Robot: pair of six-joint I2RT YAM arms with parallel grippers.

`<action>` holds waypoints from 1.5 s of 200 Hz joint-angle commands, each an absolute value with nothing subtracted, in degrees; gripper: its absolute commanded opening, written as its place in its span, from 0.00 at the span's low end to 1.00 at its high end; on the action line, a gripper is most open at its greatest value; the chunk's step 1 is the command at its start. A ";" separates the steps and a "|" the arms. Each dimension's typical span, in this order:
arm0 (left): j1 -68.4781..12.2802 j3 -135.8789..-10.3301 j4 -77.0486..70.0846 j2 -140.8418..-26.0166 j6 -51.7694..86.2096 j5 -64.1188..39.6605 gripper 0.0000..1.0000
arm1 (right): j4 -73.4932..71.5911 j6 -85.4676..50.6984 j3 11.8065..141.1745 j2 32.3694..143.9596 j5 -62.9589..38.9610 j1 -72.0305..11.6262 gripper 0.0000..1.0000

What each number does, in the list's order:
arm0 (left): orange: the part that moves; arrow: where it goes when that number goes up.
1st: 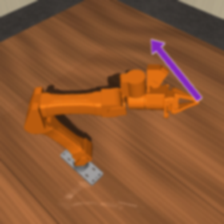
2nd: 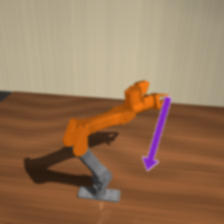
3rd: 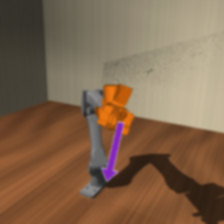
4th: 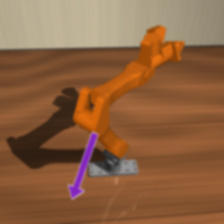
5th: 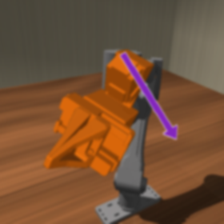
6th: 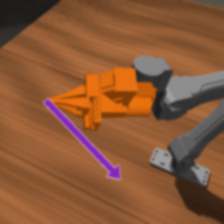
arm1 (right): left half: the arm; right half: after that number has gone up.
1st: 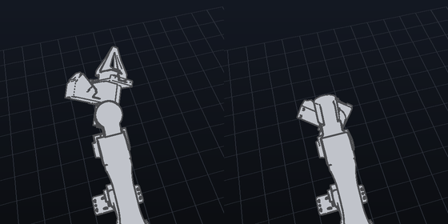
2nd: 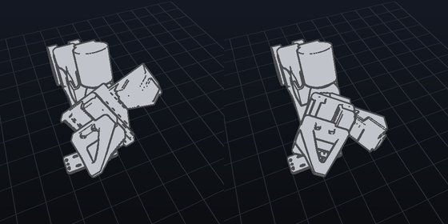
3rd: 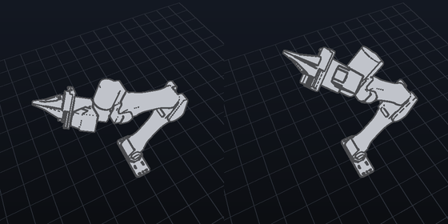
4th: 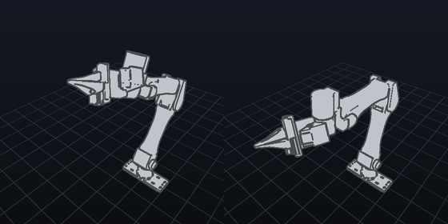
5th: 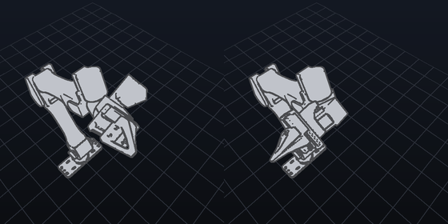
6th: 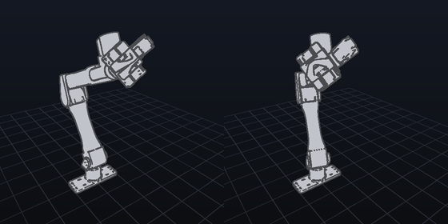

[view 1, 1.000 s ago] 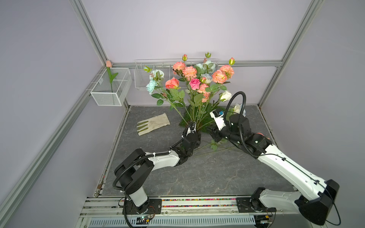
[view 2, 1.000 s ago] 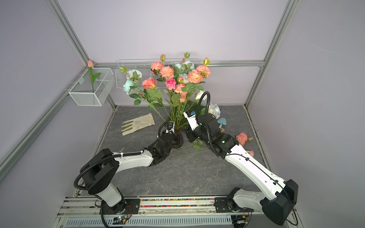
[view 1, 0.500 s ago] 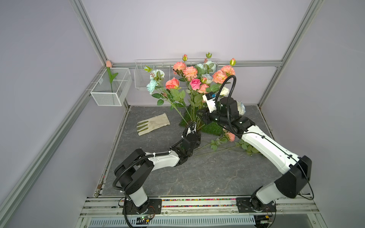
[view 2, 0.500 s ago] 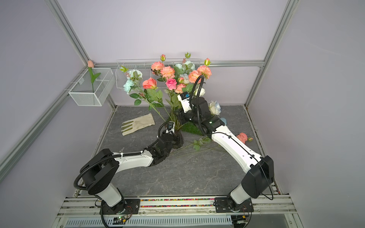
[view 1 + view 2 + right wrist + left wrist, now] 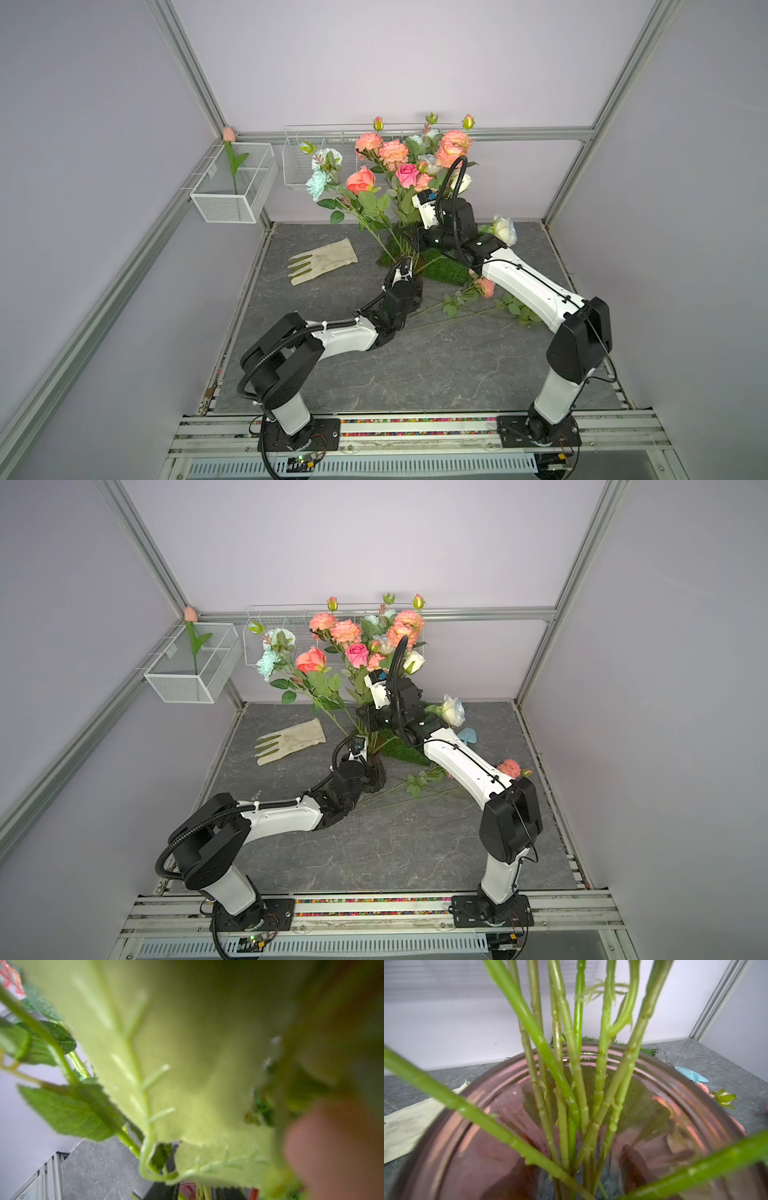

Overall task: Pick out pink flowers from the vase
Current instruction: Pick up the flower from the vase.

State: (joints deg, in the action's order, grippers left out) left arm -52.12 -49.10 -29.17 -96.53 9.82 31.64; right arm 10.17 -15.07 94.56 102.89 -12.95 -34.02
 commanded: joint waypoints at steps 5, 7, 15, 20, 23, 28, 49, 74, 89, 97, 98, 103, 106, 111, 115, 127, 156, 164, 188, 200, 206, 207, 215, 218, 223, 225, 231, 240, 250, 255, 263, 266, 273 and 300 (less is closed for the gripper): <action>-52.60 -45.37 -18.28 -99.73 14.04 26.22 0.00 | 6.97 -16.63 93.39 102.18 -13.18 -32.88 0.18; -52.57 -45.42 -18.28 -99.75 14.06 26.26 0.00 | 6.64 -16.68 93.09 101.92 -13.18 -32.81 0.17; -52.56 -45.35 -18.36 -99.76 14.16 26.39 0.00 | 5.68 -16.86 92.04 100.92 -13.76 -32.49 0.14; -52.54 -45.51 -18.45 -99.84 14.17 26.37 0.00 | 5.11 -16.98 91.35 100.31 -14.33 -32.29 0.13; -52.55 -45.45 -18.46 -99.84 14.23 26.36 0.00 | 4.79 -17.09 90.85 99.87 -14.71 -32.15 0.12; -52.56 -45.54 -18.46 -99.85 14.25 26.38 0.00 | 4.02 -17.16 89.98 99.17 -15.54 -31.93 0.11; -52.56 -45.65 -18.54 -99.88 14.32 26.28 0.00 | 0.69 -18.20 86.24 96.18 -20.35 -30.89 0.09; -52.53 -45.81 -18.63 -99.95 14.42 26.28 0.00 | -1.84 -18.78 82.92 92.74 -25.47 -30.61 0.08; -52.55 -46.05 -18.29 -99.99 14.55 26.30 0.00 | -2.46 -19.07 81.83 91.09 -26.55 -30.76 0.07; -52.55 -46.16 -18.12 -99.93 14.56 26.33 0.00 | -2.32 -19.05 81.65 90.11 -26.91 -30.82 0.07; -52.55 -46.19 -18.07 -99.97 14.53 26.30 0.00 | -2.30 -19.06 81.56 90.06 -26.90 -30.84 0.06; -52.56 -46.25 -17.94 -99.94 14.54 26.36 0.00 | -2.12 -18.86 81.45 89.43 -26.85 -30.85 0.06; -52.51 -46.34 -17.85 -99.93 14.57 26.37 0.00 | -2.04 -18.83 81.47 89.05 -26.82 -30.81 0.06; -52.55 -46.46 -17.71 -100.00 14.56 26.37 0.00 | -1.96 -18.73 81.46 88.62 -26.69 -30.78 0.06; -52.54 -46.41 -17.67 -99.95 14.47 26.41 0.00 | -1.79 -18.59 81.40 88.17 -26.57 -30.85 0.06; -52.56 -46.56 -17.53 -100.00 14.45 26.53 0.00 | -1.35 -18.40 81.47 87.02 -25.95 -30.94 0.06; -52.53 -47.19 -16.98 -100.22 14.86 26.36 0.00 | 2.84 -15.92 83.00 85.20 -23.92 -31.43 0.06; -52.56 -47.29 -16.88 -100.28 15.11 26.28 0.00 | 4.15 -14.76 83.42 84.55 -23.30 -31.70 0.06; -52.55 -47.79 -16.06 -100.42 15.51 26.03 0.00 | 8.67 -10.91 85.49 82.60 -20.64 -32.21 0.06; -52.55 -47.90 -15.82 -100.29 15.73 26.00 0.00 | 10.69 -9.07 86.51 81.34 -18.97 -32.26 0.06; -52.54 -47.99 -15.74 -100.22 15.71 26.01 0.00 | 11.41 -8.20 86.85 80.61 -18.22 -32.26 0.06; -52.55 -48.03 -15.74 -100.21 15.72 26.01 0.00 | 11.55 -8.01 86.89 80.47 -18.07 -32.26 0.06; -52.51 -48.07 -15.52 -100.13 15.72 26.08 0.00 | 12.56 -6.84 87.52 79.51 -17.08 -32.26 0.06; -52.55 -48.10 -15.48 -100.11 15.74 26.06 0.00 | 12.96 -6.38 87.72 79.19 -16.78 -32.26 0.06; -52.56 -48.19 -15.39 -100.07 15.81 26.19 0.00 | 13.48 -5.89 87.99 78.41 -16.17 -32.26 0.06; -52.51 -48.21 -15.38 -100.03 15.82 26.26 0.00 | 13.70 -5.56 88.11 78.16 -15.97 -32.21 0.06; -52.54 -48.14 -15.45 -100.07 15.82 26.26 0.00 | 14.32 -4.67 88.51 77.32 -15.38 -32.26 0.06; -52.56 -48.18 -15.47 -100.02 15.82 26.28 0.00 | 15.43 -3.56 89.17 76.08 -14.35 -32.18 0.06; -52.55 -48.23 -15.38 -100.06 15.85 26.37 0.00 | 16.51 -2.38 89.77 74.68 -13.06 -32.17 0.06; -52.56 -48.31 -15.38 -100.10 15.97 26.37 0.00 | 17.12 -1.78 90.19 73.88 -12.14 -32.17 0.06; -52.51 -48.30 -15.34 -100.07 16.03 26.48 0.00 | 17.93 -1.13 90.78 72.63 -10.46 -32.08 0.06; -52.55 -48.33 -15.30 -100.03 16.15 26.52 0.00 | 18.15 -0.88 90.86 72.18 -9.92 -32.01 0.06; -52.49 -48.31 -15.29 -100.00 16.23 26.56 0.00 | 18.64 -0.24 91.09 70.87 -8.53 -31.91 0.06; -52.51 -48.31 -15.21 -99.70 16.24 26.76 0.00 | 22.01 1.79 92.81 65.74 -1.97 -31.35 0.06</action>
